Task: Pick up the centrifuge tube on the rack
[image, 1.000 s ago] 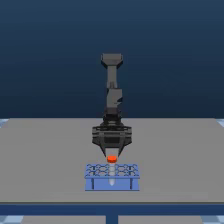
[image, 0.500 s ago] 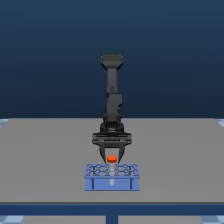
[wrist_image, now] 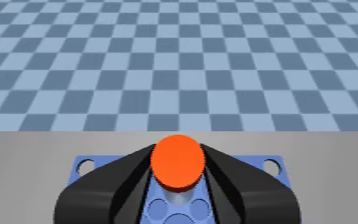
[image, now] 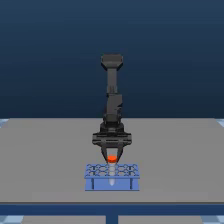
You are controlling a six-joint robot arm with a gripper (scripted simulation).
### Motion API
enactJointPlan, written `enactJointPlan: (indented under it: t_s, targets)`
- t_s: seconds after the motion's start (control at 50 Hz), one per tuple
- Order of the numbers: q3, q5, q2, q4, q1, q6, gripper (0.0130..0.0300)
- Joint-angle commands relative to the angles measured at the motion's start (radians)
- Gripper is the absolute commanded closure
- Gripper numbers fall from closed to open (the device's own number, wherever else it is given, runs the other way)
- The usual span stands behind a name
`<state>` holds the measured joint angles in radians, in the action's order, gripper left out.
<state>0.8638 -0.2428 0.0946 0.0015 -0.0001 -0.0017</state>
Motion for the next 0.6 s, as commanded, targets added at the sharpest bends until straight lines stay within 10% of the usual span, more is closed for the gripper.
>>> enactJointPlan:
  t_s: [0.02,0.6]
  targets:
    - [0.0,-0.002,0.0,0.0,0.0,0.0,0.03]
    - [-0.028,0.081,0.053,0.001,0.0,-0.001,0.03]
